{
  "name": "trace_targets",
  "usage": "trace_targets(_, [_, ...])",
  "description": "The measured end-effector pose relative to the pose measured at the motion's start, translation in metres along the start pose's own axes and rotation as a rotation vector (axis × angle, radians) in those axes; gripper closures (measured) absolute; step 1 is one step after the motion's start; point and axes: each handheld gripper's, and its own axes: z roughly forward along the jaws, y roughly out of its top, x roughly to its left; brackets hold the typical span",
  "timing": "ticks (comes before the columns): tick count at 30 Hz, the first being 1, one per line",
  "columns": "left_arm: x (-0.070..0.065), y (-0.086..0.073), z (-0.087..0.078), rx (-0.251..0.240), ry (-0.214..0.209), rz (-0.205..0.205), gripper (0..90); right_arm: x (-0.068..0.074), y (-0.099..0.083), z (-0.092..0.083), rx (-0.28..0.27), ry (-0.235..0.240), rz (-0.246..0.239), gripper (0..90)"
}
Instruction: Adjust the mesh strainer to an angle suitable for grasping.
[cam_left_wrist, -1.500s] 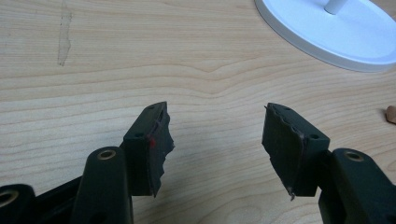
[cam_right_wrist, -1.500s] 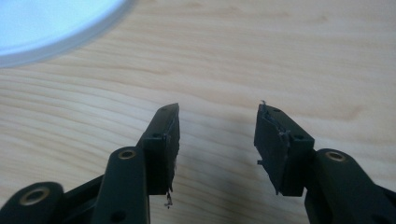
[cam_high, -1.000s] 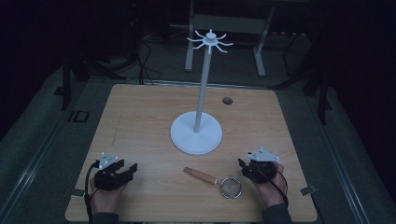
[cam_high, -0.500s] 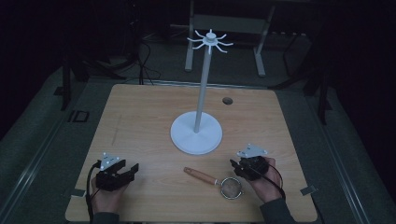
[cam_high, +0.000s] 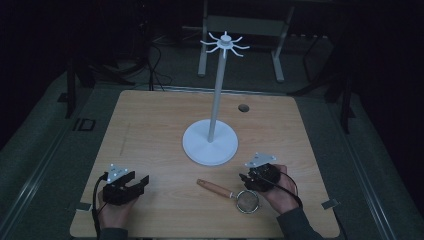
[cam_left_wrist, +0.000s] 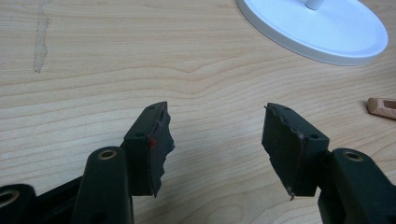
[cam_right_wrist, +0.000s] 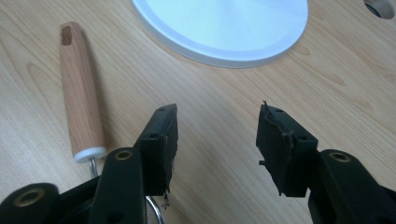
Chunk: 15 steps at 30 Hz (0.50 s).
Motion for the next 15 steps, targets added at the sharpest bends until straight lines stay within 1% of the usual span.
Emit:
trace_targets(7, [-0.0002, -0.0001, 0.0003, -0.001, 0.000, 0.000, 41.7, 0.0083, 0.0031, 0.0018, 0.022, 0.016, -0.031, 47.4])
trace_targets(15, [-0.0009, -0.0001, 0.0011, 0.003, 0.002, 0.003, 41.7, 0.0107, 0.0076, 0.0031, 0.032, 0.052, -0.052, 44.8])
